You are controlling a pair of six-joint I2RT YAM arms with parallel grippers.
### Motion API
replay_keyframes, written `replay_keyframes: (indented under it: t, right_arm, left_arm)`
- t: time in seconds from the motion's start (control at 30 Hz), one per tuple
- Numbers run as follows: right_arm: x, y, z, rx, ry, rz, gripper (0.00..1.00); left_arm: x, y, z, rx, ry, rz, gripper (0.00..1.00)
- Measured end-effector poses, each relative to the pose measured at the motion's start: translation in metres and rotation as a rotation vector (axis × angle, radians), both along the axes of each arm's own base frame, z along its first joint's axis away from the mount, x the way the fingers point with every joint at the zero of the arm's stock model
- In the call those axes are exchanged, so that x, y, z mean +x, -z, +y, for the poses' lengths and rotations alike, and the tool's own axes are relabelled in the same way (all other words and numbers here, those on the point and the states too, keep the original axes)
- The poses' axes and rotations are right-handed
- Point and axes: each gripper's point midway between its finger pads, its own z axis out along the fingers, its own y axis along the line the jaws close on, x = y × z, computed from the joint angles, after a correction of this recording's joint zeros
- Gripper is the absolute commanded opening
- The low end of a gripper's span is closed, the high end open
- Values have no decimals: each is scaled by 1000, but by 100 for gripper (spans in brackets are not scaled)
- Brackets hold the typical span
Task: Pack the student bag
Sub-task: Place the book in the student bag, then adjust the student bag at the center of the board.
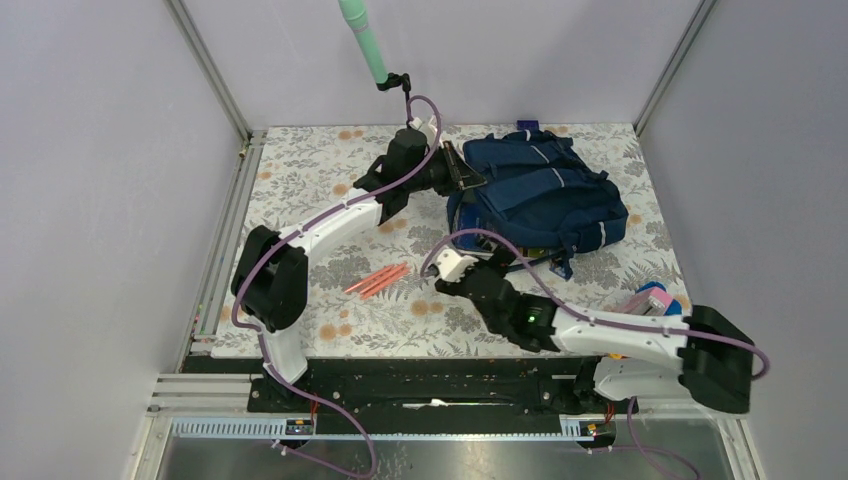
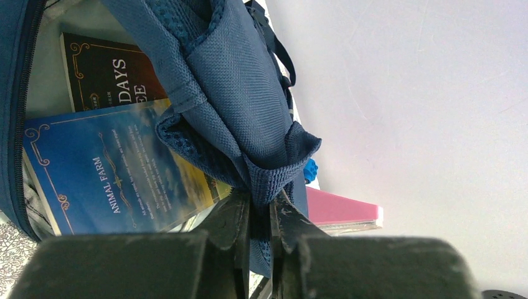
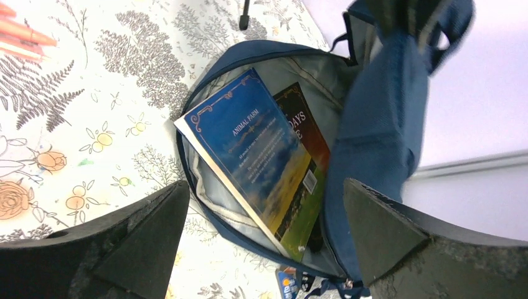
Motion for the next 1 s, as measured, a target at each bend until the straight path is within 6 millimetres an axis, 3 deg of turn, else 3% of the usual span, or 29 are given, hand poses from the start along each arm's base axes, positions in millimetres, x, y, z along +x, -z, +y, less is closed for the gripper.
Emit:
replay_keyframes:
  t: [0.17,0.37,0.53,0.63,0.7,0.77,0.8,0.87,0.9,0.93,1.0]
  right_arm:
    - [-8,-23,-26,178,70,32,100]
    - [15,-23,-71,257,239,71,100]
    - [33,-17,-72,223,258,104,100]
    - [56,-16,-66,185,278,104,98]
    - [73,-15,-64,165,302,92,82]
    - [89,-13,-66,138,339,70,48]
    - [93,-14,-68,120,352,58,29]
    - [101,-16,-72,83,376,35,8]
    - [103,-19,-75,76,393,21,0]
    - [104,-23,-78,69,402,12,0]
    - [110,-37,-80,85,410,-12,0]
  left_arm:
    - [0,-1,0,-4,0,-5,0]
    - [0,-1,0,-3,0,-4,0]
    - [0,2,0,-2,-1,-2,0]
    - [-1,5,1,0,-1,3,0]
    - [-1,5,1,-1,-2,2,0]
    - [-2,6,2,-2,-6,0,6]
    - [-1,6,3,-2,-10,-2,18]
    - [0,4,6,-4,-17,-19,49]
    - [1,2,7,-5,-19,-35,62]
    - [0,-1,9,-6,-17,-56,71]
    - [4,-10,18,-8,-51,-108,81]
